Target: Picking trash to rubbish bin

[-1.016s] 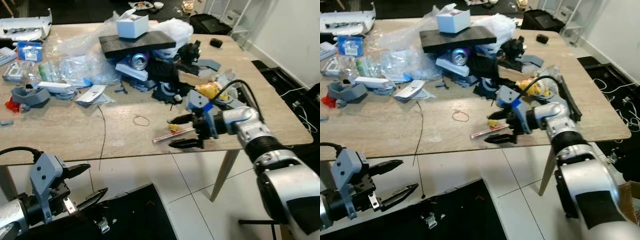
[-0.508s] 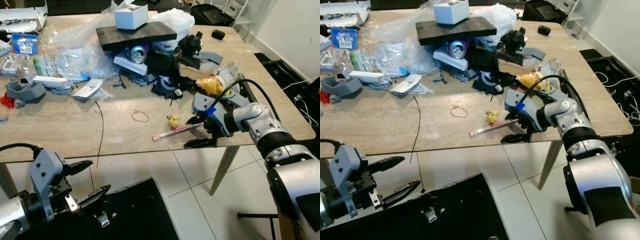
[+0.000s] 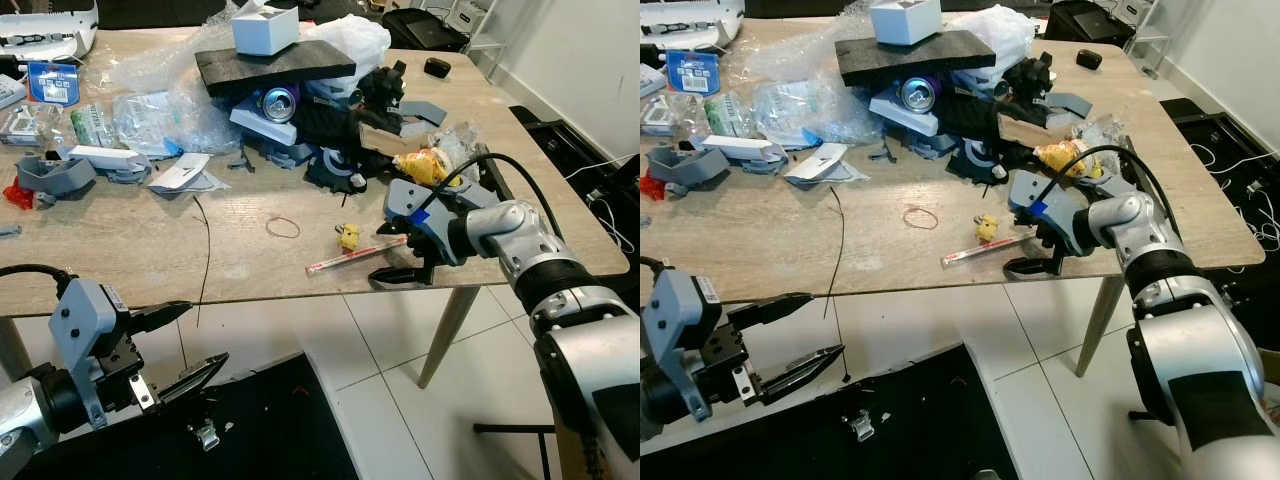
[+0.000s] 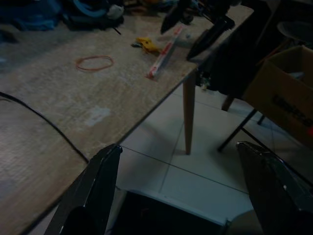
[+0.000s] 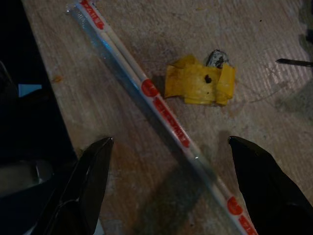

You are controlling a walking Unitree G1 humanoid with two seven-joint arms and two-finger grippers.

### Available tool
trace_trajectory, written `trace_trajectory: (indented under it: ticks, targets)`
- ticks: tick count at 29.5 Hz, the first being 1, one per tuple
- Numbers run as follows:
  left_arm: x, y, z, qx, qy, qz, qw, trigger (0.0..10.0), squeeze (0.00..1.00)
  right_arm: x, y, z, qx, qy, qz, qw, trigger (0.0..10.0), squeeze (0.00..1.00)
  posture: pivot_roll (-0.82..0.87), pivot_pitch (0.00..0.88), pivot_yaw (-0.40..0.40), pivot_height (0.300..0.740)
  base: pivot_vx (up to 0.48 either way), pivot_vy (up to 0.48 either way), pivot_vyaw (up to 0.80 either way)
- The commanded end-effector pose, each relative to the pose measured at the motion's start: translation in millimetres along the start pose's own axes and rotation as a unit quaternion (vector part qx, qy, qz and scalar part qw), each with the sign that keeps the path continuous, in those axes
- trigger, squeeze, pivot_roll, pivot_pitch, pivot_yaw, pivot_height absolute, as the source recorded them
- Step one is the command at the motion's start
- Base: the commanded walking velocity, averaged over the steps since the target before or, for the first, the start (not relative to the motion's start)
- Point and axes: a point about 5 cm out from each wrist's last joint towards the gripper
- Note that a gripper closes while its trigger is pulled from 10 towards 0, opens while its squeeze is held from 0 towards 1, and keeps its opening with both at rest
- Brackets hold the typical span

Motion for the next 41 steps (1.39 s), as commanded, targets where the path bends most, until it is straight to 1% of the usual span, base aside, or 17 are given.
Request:
trace_trajectory:
  ticks: [1,5,8,12,16,21,25,26,27,28,31,33,34,36,37,38,41]
  targets:
    - [2,0.5,6.2,-0.022,-0.002,-0.013,1.0,10.0,0.0,-16,-2.7,-7.2,0.018,-0.016,-0.037,0.999,10.0,0.0,0.11,0.423,-0.1,0.74,0.0,0.0,0.0]
    - [3,2.3,10.7,-0.025,0.004,-0.016,1.0,10.0,0.0,-11,-2.5,-4.7,0.016,-0.018,-0.029,0.999,10.0,0.0,0.13,0.441,-0.097,0.74,0.0,0.0,0.0]
    - [4,2.6,12.2,-0.026,0.008,-0.016,0.999,10.0,0.0,-1,-1.2,-1.5,0.019,-0.022,-0.005,1.0,10.0,0.0,0.13,0.446,-0.095,0.74,0.0,0.0,0.0]
    - [5,2.4,12.5,-0.028,0.01,-0.017,0.999,10.0,0.0,4,0.5,1.3,0.017,-0.011,-0.008,1.0,10.0,0.0,0.13,0.454,-0.095,0.74,0.0,0.0,0.0]
    - [6,2.4,12.8,-0.029,0.011,-0.017,0.999,10.0,0.0,2,0.0,1.5,0.011,-0.007,-0.018,1.0,10.0,0.0,0.13,0.457,-0.093,0.74,0.0,0.0,0.0]
    - [7,3.6,14.7,-0.031,0.013,-0.019,0.999,10.0,0.0,-7,-3.3,1.5,-0.028,-0.002,-0.045,0.999,10.0,0.0,0.14,0.467,-0.087,0.74,0.0,0.0,0.0]
    - [8,4.3,15.3,-0.03,0.015,-0.021,0.999,10.0,0.0,-16,-4.2,-0.4,-0.04,-0.025,-0.053,0.997,10.0,0.0,0.14,0.471,-0.087,0.74,0.0,0.0,0.0]
    - [8,4.5,15.5,-0.029,0.015,-0.022,0.999,10.0,0.0,-18,-4.2,-1.0,-0.043,-0.031,-0.057,0.997,9.4,0.0,0.14,0.471,-0.087,0.74,0.0,0.0,0.0]
    - [8,4.8,15.6,-0.029,0.015,-0.022,0.999,10.0,0.0,-21,-4.1,-1.9,-0.042,-0.039,-0.059,0.997,7.4,0.0,0.14,0.471,-0.087,0.74,0.0,0.0,0.0]
    - [8,5.0,15.7,-0.028,0.015,-0.022,0.999,10.0,0.0,-23,-3.9,-3.1,-0.036,-0.046,-0.061,0.996,4.9,0.0,0.14,0.471,-0.087,0.74,0.0,0.0,0.0]
    - [9,5.5,15.8,-0.027,0.015,-0.022,0.999,10.0,0.0,-28,-2.7,-6.0,-0.018,-0.066,-0.068,0.995,4.8,0.0,0.14,0.471,-0.087,0.74,0.0,0.0,0.0]
    - [9,6.1,15.2,-0.024,0.015,-0.022,0.999,10.0,0.0,-36,-0.4,-9.6,0.005,-0.082,-0.097,0.992,3.3,0.0,0.14,0.467,-0.095,0.74,0.0,0.0,0.0]
    - [9,6.0,15.0,-0.024,0.015,-0.022,0.999,10.0,0.0,-39,1.1,-11.5,0.02,-0.099,-0.102,0.99,2.0,0.0,0.14,0.466,-0.096,0.74,0.0,0.0,0.0]
    - [8,5.8,15.2,-0.023,0.015,-0.022,0.999,10.0,0.0,-43,3.7,-13.7,0.04,-0.125,-0.11,0.985,1.4,0.0,0.14,0.462,-0.098,0.74,0.0,0.0,0.0]
    - [8,5.8,15.2,-0.023,0.015,-0.022,0.999,10.0,0.0,-43,3.7,-13.7,0.04,-0.125,-0.11,0.985,1.4,0.0,0.14,0.462,-0.098,0.74,0.0,0.0,0.0]
    - [8,5.5,15.3,-0.022,0.015,-0.022,0.999,10.0,0.0,-44,4.8,-14.3,0.044,-0.131,-0.118,0.983,0.0,0.0,0.14,0.462,-0.099,0.74,0.0,0.0,0.0]
    - [8,4.6,15.2,-0.021,0.015,-0.021,0.999,10.0,0.0,-48,6.2,-15.1,0.045,-0.143,-0.132,0.98,0.0,0.0,0.14,0.459,-0.099,0.74,0.0,0.0,0.0]
Point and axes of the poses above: a point about 5 cm out from each wrist's last joint towards the gripper, its own y axis pointing back from the gripper into the wrist, its own x axis along the axis of the wrist's last joint, z = x × y, and after that the axes turned 3 degrees about -y, right-handed
